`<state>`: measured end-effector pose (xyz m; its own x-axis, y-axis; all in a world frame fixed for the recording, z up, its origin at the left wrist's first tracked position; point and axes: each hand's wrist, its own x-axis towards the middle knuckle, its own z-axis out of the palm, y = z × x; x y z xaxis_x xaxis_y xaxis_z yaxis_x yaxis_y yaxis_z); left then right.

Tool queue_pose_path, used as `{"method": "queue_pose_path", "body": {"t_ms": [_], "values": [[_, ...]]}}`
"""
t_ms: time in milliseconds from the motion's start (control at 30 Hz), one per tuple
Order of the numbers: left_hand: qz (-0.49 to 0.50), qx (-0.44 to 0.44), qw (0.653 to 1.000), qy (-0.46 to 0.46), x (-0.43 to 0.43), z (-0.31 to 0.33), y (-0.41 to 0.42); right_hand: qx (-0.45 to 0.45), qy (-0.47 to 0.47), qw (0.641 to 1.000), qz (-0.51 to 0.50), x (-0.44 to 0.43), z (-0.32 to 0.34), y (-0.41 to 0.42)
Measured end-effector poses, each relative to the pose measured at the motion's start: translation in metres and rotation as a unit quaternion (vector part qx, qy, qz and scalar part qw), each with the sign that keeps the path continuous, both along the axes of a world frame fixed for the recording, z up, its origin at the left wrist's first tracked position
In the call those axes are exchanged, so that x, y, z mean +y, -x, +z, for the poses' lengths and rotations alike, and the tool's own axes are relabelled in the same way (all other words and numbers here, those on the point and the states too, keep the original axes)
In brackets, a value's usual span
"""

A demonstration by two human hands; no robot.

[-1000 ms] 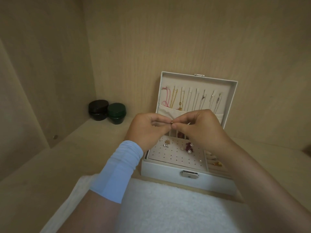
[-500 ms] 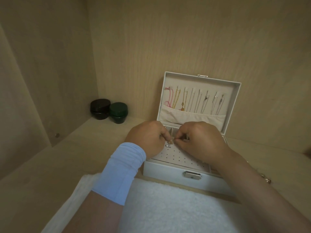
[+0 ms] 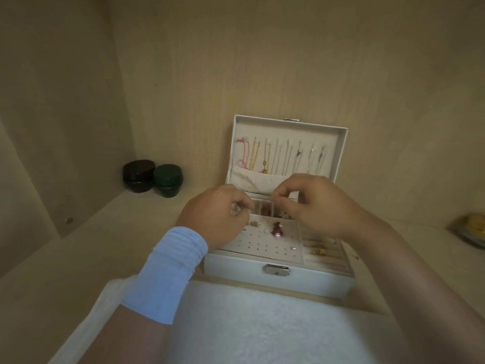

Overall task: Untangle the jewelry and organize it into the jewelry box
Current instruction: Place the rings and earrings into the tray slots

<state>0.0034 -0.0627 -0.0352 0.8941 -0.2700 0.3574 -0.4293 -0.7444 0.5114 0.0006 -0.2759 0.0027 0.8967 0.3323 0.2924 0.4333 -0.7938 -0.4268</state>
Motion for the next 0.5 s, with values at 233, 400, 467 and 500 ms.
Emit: {"method": "queue_pose_path", "body": {"t_ms": [233, 400, 467, 500], "values": [[-0.088, -0.010, 0.994, 0.058, -0.079, 0.024, 0.007, 0.018, 0.046, 0.994, -0.097, -0.117, 0.014, 0.007], [-0.140, 0.012, 0.990, 0.007, -0.155, 0.029, 0.000, 0.093, 0.105, 0.981, -0.130, -0.173, -0.015, 0.007], [-0.144, 0.034, 0.987, -0.058, -0.183, 0.026, -0.006, 0.108, 0.114, 0.977, -0.141, -0.182, -0.029, 0.003], [-0.143, 0.039, 0.984, -0.102, -0.196, 0.024, -0.010, 0.115, 0.111, 0.977, -0.140, -0.183, -0.034, 0.003]]}}
